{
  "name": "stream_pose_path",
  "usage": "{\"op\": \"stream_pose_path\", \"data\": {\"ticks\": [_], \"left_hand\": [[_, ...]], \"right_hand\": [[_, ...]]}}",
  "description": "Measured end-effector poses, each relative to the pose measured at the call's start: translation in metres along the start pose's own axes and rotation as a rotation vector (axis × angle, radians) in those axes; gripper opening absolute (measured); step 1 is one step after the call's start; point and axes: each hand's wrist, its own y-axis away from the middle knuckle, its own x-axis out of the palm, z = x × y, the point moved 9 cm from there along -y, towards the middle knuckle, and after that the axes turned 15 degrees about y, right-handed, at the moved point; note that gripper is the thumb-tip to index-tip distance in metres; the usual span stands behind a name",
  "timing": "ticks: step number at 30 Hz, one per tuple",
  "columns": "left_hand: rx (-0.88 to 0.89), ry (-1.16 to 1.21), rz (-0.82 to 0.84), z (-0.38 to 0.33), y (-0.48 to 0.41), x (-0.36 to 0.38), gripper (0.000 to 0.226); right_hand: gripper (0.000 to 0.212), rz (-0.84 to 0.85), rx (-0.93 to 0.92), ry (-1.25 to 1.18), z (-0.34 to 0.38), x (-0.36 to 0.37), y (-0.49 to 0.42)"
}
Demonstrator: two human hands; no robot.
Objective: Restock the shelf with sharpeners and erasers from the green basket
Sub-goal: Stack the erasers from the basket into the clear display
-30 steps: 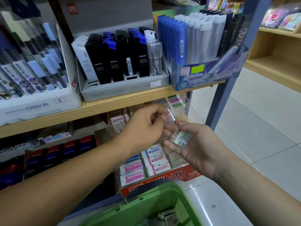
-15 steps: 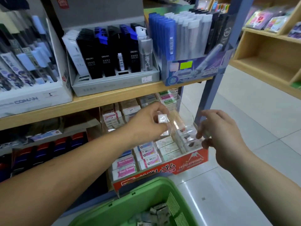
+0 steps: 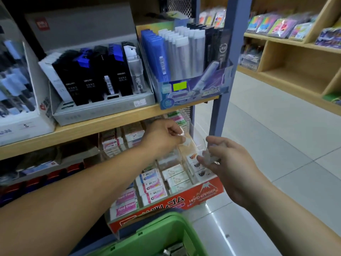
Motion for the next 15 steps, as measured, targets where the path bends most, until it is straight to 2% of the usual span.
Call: {"op": "stream_pose_path", "data": {"ticks": [2, 7, 15], "left_hand": [[-0.043, -0.047, 0.027, 0.005, -0.006, 0.006, 0.018], [-0.111, -0.169, 0.050, 0.006, -0.018, 0.018, 0.022], [-0.109, -0.554, 0.495, -0.003, -0.016, 0.054, 0.013]], "right_hand": [[0.031, -0.052, 0.028, -0.041, -0.001, -0.001, 0.001], [0.021, -0.249, -0.081, 0.045, 0.012, -0.022, 0.005], [0.018, -0.229, -0.095, 0.081, 0.003, -0.021, -0.002]]}}
